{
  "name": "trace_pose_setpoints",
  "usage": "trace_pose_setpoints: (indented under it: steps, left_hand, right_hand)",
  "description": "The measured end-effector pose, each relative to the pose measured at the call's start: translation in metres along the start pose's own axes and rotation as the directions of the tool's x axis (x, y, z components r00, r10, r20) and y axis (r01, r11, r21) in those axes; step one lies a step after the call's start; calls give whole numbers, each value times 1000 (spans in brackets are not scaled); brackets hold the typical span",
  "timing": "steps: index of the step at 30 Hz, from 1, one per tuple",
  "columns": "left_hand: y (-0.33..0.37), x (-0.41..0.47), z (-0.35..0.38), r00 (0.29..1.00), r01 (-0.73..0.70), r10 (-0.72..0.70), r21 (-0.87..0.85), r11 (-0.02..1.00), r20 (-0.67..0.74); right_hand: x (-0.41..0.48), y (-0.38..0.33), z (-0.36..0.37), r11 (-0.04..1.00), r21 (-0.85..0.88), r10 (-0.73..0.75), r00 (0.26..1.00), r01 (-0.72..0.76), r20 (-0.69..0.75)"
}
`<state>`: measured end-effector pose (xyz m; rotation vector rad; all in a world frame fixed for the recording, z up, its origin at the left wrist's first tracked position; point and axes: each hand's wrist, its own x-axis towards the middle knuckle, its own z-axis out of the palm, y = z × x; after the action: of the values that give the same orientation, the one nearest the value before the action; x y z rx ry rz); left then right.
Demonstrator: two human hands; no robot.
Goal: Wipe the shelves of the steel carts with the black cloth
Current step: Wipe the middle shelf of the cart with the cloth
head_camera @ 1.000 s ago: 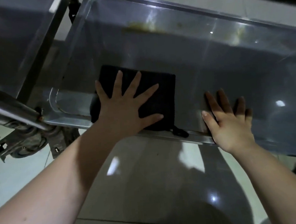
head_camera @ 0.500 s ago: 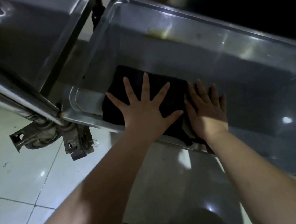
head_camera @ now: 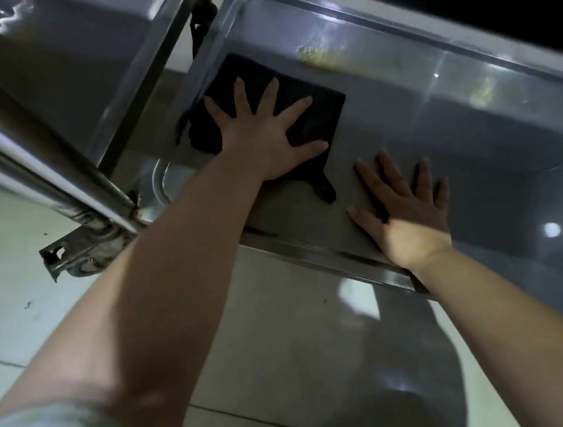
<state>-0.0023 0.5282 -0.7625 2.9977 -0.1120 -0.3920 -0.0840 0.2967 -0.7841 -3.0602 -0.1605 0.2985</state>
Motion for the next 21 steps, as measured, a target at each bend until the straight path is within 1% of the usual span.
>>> trace_pose_setpoints:
  steps: [2, 5, 8, 10, 12, 14, 16, 19, 21]
  left_hand:
    - [-10, -42, 14, 1000, -8, 8, 22, 1000, -12]
    - [-26, -108, 28, 999, 32, -32, 13, 999, -3]
    - [-32, -126, 30, 998, 61, -62, 46, 997, 15]
    - [-29, -110, 29, 997, 63, -65, 55, 997, 32]
    - [-26, -83, 28, 999, 42, -43, 53, 998, 9]
    - [-24, -46, 22, 1000, 11, -9, 47, 999, -28]
    - [-20, -2, 11, 999, 5, -3, 29, 1000, -37]
    - [-7, 44, -12, 998, 56, -56, -21, 998, 3]
    - [3, 53, -21, 992, 119, -118, -28, 993, 33]
  right_hand:
    - [0, 0, 0, 1000, 0, 2, 1000, -2, -10]
    - [0, 0, 2, 1000, 8, -2, 999, 3, -38]
    - [-1, 1, 5, 1000, 21, 3, 999, -2, -50]
    - [-1, 2, 5, 1000, 24, 3, 998, -1, -57]
    - [-1, 2, 6, 1000, 26, 0, 998, 1, -68]
    - [0, 2, 7, 1000, 12, 0, 998, 1, -65]
    - [1, 2, 6, 1000, -5, -3, 999, 3, -47]
    - [1, 2, 5, 1000, -13, -10, 1000, 10, -25]
    - [2, 1, 4, 1000, -13, -5, 1000, 5, -9]
